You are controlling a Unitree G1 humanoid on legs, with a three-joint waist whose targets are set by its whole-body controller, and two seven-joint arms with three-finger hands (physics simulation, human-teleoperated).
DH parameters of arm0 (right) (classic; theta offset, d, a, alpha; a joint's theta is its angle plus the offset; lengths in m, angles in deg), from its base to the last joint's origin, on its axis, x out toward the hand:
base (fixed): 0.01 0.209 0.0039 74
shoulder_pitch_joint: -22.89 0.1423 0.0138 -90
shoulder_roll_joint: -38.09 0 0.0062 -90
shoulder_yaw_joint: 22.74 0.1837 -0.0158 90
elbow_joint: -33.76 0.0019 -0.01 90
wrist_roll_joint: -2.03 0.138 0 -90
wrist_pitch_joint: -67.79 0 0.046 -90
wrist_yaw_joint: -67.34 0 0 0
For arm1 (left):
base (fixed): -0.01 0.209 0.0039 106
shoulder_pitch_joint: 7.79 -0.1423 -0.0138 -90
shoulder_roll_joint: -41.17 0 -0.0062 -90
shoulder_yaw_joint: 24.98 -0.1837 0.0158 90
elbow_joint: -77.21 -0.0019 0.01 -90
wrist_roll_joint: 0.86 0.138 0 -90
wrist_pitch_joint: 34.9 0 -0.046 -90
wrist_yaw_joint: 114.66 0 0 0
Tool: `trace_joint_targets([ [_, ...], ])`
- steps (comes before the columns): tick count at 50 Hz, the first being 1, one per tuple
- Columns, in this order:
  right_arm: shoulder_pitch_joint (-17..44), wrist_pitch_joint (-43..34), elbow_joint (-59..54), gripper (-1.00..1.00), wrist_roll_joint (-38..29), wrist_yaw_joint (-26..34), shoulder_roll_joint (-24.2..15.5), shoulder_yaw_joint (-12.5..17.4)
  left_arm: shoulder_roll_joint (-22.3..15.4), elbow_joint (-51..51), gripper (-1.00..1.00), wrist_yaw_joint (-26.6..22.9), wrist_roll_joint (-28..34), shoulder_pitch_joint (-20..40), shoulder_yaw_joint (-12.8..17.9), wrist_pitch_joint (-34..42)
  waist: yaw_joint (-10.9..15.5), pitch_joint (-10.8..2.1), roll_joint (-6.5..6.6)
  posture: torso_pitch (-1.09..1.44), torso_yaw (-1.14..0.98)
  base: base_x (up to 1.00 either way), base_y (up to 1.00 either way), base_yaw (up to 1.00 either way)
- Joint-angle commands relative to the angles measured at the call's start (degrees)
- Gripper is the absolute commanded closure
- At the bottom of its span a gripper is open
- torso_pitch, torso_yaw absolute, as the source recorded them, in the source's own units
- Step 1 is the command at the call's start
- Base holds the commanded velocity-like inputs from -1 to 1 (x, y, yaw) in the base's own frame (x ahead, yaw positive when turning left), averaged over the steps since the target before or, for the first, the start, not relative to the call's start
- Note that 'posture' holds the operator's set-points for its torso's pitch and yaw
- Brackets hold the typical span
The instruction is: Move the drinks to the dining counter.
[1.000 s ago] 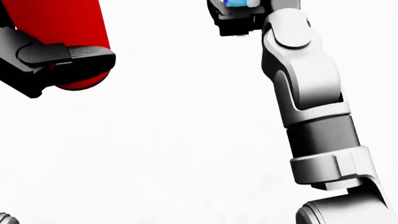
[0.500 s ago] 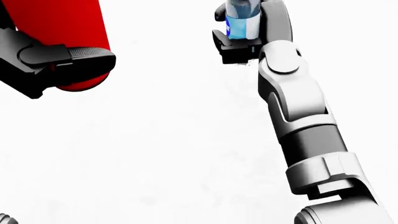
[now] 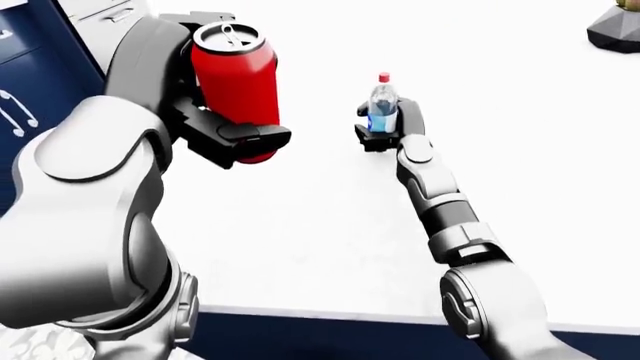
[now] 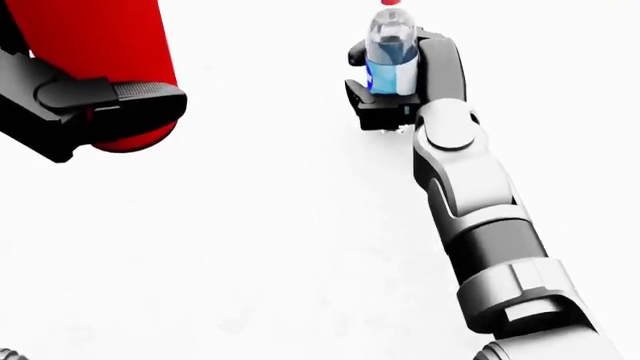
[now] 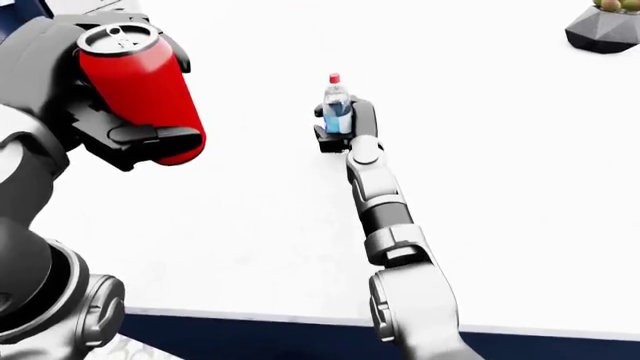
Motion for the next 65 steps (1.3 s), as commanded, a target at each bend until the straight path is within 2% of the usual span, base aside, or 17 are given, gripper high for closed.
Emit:
trace_joint_targets([
  [1, 2.7, 2.9, 2.4, 0.51, 0.0, -0.2, -0.5, 0.3, -0.5, 0.7, 1.00, 0.4, 0.8, 1.8, 0.9, -1.9, 0.0, -2.01, 0.07, 0.00, 0.00, 0.00, 0.00, 0.00],
  [17, 1.9, 4.8, 0.5, -0.15, -0.1, 0.1, -1.1, 0.6, -0.2, 0.9, 1.00, 0.3, 1.1, 1.2, 0.7, -1.9, 0.0, -2.09, -0.07, 0.00, 0.00, 0.00, 0.00, 0.00],
  [23, 1.5, 3.2, 2.6, -0.57, 0.0, 1.1, -1.6, 0.5, 0.2, 0.7, 1.00, 0.4, 1.3, 0.8, 0.5, -2.5, 0.1, -1.99, -0.14, 0.00, 0.00, 0.00, 0.00, 0.00],
  [28, 1.2, 2.3, 3.8, -0.73, 0.0, 1.5, -2.3, 0.7, 0.3, 0.7, 1.00, 0.4, 1.6, 0.5, 0.3, -2.6, 0.1, -1.96, -0.18, 0.00, 0.00, 0.00, 0.00, 0.00],
  [32, -1.0, -0.5, 9.1, -1.00, 0.1, 1.9, -2.3, 0.6, 0.6, 0.3, 1.00, 0.5, 2.0, 0.4, -0.1, -3.3, 0.2, -1.92, -0.29, 0.00, 0.00, 0.00, 0.00, 0.00],
  [43, -7.2, -3.6, 17.7, -1.00, 1.6, 5.1, -5.1, 2.2, 3.0, -4.8, 1.00, 0.4, 4.3, -0.2, -0.8, -8.9, 0.4, -2.07, -0.70, 0.00, 0.00, 0.00, 0.00, 0.00],
  [49, -9.9, -7.5, 24.9, -1.00, 2.5, 6.5, -6.0, 2.6, 5.8, -10.5, 1.00, 1.0, 6.2, -0.8, -0.9, -14.9, 0.5, -2.24, -1.10, 0.00, 0.00, 0.00, 0.00, 0.00],
  [58, -15.8, -16.0, 39.9, -1.00, 5.3, 9.6, -8.8, 5.0, 12.2, -28.7, 1.00, 6.9, 5.5, -1.6, 1.5, -33.6, 1.0, -2.92, -2.33, 0.00, 0.00, 0.00, 0.00, 0.00],
  [65, -19.5, -19.0, 46.0, -1.00, 6.6, 11.6, -10.7, 6.7, 12.9, -46.6, 1.00, 13.4, 2.1, 0.9, 2.4, -47.2, 1.3, -3.56, -3.58, 0.00, 0.00, 0.00, 0.00, 0.00],
])
